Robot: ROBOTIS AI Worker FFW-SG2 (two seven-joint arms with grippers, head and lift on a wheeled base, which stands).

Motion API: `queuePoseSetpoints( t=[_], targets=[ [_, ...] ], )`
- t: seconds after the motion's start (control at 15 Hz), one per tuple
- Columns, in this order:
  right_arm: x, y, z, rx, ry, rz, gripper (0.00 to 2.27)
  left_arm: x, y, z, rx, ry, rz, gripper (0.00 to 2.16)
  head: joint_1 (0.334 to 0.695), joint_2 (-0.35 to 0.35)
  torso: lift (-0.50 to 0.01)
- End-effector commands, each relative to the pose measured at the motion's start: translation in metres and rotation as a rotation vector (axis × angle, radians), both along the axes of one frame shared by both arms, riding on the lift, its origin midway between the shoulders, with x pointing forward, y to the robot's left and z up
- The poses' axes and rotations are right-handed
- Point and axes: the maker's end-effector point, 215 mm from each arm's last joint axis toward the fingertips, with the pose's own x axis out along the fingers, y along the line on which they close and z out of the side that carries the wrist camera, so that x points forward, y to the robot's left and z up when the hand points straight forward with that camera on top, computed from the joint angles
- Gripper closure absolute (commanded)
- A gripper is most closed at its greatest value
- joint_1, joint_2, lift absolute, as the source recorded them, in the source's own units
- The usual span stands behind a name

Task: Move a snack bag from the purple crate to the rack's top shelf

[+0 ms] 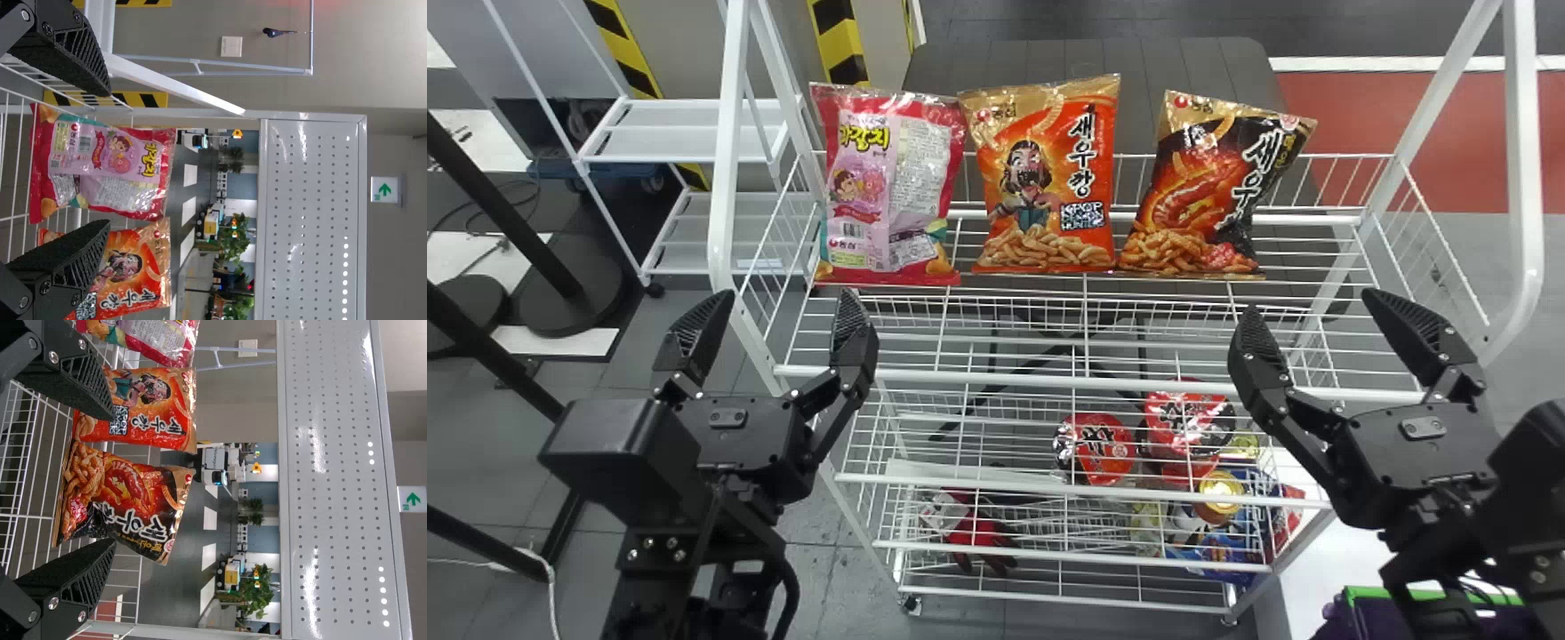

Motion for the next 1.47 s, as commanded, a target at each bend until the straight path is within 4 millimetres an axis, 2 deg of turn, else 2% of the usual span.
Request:
queuePoseSetpoints(
  t=[0.0, 0.67, 0.8, 1.07, 1.27, 1.33, 1.4],
  targets=[
    [0.000, 0.000, 0.001, 0.000, -0.001, 0.000, 0.18, 0.001, 0.000, 0.000, -0.002, -0.001, 0.000, 0.14, 0.695, 0.066, 0.000],
    [0.002, -0.002, 0.003, 0.003, -0.006, -0.006, 0.18, 0.000, 0.005, 0.002, -0.002, -0.009, 0.006, 0.14, 0.695, 0.066, 0.000],
    [0.001, -0.001, -0.006, 0.005, 0.031, -0.003, 0.18, -0.001, 0.005, 0.002, -0.003, -0.012, 0.006, 0.14, 0.695, 0.069, 0.000],
    [-0.001, 0.003, -0.010, -0.014, 0.040, 0.000, 0.18, -0.002, 0.005, 0.003, -0.004, -0.013, 0.006, 0.14, 0.695, 0.074, 0.000],
    [-0.002, 0.001, -0.021, -0.015, 0.101, -0.022, 0.18, -0.002, 0.005, 0.003, -0.004, -0.013, 0.006, 0.14, 0.695, 0.076, -0.011],
    [-0.001, 0.001, -0.009, -0.021, 0.059, -0.023, 0.18, -0.002, 0.005, 0.001, -0.003, -0.010, 0.006, 0.14, 0.695, 0.075, -0.014],
    [-0.002, 0.002, -0.010, -0.024, 0.060, -0.021, 0.18, -0.002, 0.005, 0.001, -0.006, -0.010, 0.006, 0.14, 0.695, 0.072, -0.018]
  ],
)
